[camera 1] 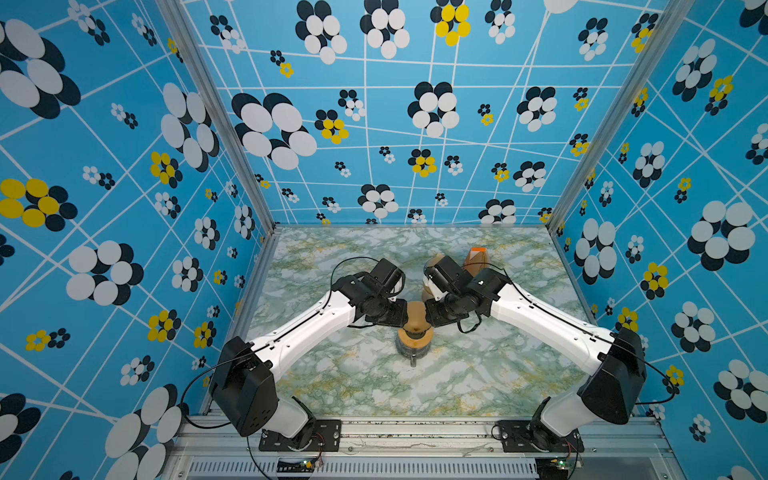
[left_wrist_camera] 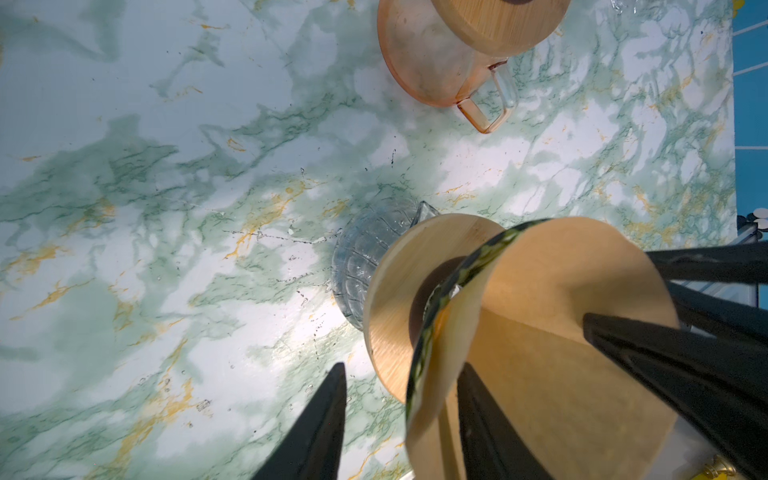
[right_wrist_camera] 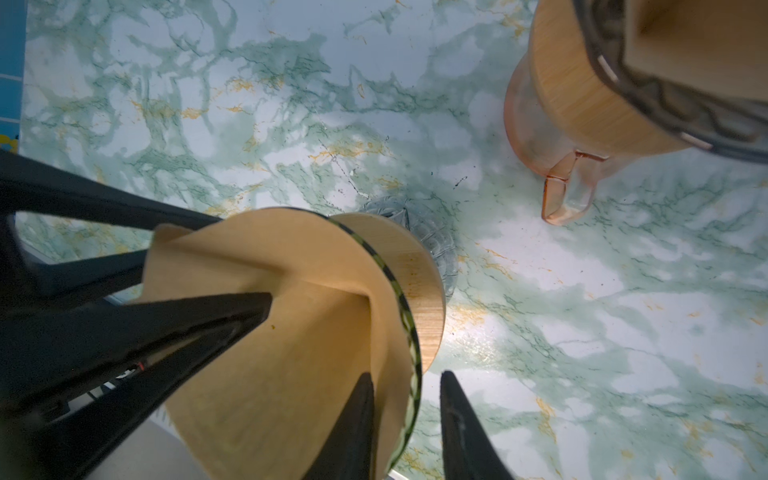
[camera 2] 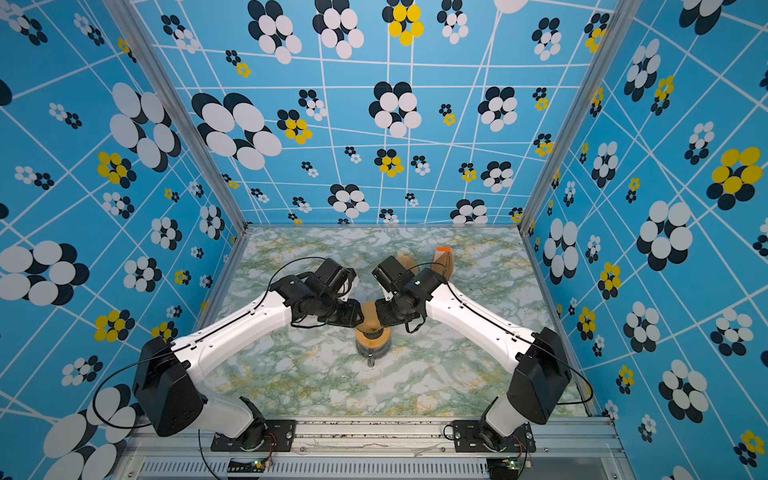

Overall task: Place the coffee filter in the dripper
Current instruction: 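Pinch the tan filter rim against the green dripper with both grippers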

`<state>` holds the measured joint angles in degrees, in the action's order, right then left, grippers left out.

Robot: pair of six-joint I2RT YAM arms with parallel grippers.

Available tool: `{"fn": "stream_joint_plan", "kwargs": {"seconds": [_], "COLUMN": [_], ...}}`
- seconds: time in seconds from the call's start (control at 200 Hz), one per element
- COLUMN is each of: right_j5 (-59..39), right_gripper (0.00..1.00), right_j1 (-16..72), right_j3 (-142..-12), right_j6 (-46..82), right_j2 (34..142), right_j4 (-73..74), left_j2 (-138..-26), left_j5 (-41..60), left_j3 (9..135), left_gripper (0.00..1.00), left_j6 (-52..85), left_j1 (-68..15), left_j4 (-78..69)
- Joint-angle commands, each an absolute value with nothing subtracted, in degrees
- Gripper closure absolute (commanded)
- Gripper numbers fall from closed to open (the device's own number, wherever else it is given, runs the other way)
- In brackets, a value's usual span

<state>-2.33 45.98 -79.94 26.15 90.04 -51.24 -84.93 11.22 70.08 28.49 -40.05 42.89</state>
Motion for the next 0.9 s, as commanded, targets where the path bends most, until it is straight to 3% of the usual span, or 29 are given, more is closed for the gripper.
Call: {"fn": "stream_joint_plan", "kwargs": {"seconds": [0.0, 0.115, 0.895], "right_j5": [-3.2, -3.1, -2.5], "right_gripper": [0.73, 0.74, 0.74], "right_j1": [45.9, 45.9, 46.6], "right_j3": [-78.4, -78.0, -76.5], "right_j6": [27.0, 27.2, 27.5], "right_j2": [87.9, 87.3, 87.9], "right_j4": [-50.2, -49.9, -49.2], "left_j2": [-82.9, -82.5, -82.6], "left_j5": [12.3, 12.5, 12.0], "left_j3": [69.1, 69.1, 68.3], "left_gripper": [0.56, 0.62, 0.58], "left_j6": [29.3, 29.5, 29.9], "left_j1": [-40.8, -41.1, -41.4], "left_j4": [42.3, 42.2, 42.4]}}
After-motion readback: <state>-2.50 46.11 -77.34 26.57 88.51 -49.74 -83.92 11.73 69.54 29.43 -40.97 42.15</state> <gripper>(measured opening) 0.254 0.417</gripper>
